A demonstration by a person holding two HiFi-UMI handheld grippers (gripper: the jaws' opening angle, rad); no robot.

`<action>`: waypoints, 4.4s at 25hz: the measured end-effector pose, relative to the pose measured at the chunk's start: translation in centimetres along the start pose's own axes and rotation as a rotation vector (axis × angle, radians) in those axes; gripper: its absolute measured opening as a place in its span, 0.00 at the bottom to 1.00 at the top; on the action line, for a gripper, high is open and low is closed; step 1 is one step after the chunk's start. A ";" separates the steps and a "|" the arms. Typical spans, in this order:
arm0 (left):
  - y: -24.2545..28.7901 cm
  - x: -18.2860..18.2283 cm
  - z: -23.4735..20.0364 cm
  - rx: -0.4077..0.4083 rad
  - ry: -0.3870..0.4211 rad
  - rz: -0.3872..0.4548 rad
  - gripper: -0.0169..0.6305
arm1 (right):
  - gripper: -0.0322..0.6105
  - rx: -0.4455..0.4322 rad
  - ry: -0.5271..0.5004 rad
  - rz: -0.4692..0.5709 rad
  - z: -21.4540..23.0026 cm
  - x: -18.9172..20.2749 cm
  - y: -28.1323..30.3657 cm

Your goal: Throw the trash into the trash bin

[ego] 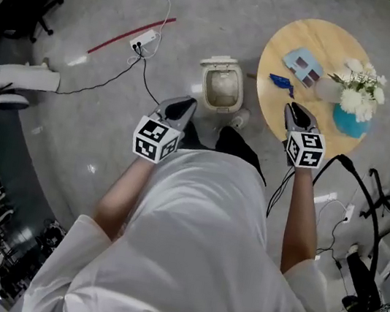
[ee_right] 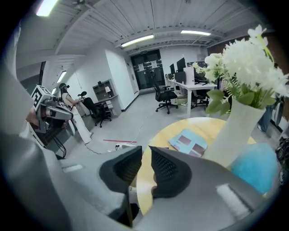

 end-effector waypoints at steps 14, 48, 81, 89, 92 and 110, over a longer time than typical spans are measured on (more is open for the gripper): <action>-0.4 0.4 -1.5 -0.058 -0.064 -0.022 0.03 | 0.29 -0.006 -0.011 -0.137 2.9 1.8 5.3; 1.2 0.3 -5.5 -0.131 -0.237 -0.012 0.03 | 0.21 -0.104 -0.271 -0.386 3.5 2.2 13.6; -0.2 -1.6 -7.7 -0.057 -0.137 -0.002 0.03 | 0.19 -0.132 -0.201 -0.303 -4.5 -1.0 10.4; -1.2 -0.7 -9.1 -0.065 -0.146 -0.019 0.03 | 0.19 -0.182 -0.234 -0.306 -8.0 -1.4 11.7; -1.6 -0.2 -9.3 -0.068 -0.152 -0.022 0.03 | 0.19 -0.200 -0.238 -0.306 -9.2 -1.3 12.3; -4.7 2.5 -11.1 -0.090 -0.191 -0.033 0.03 | 0.19 -0.327 -0.257 -0.307 -17.0 -1.2 15.7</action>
Point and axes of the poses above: the fingertips, and each gripper's own axes: y forward along the fingers, z to its right, x out of its underside, the point moved 7 cm from there along -y, backward along the fingers, and after that the axes turned 10 degrees about -y, right-handed, at the moved point
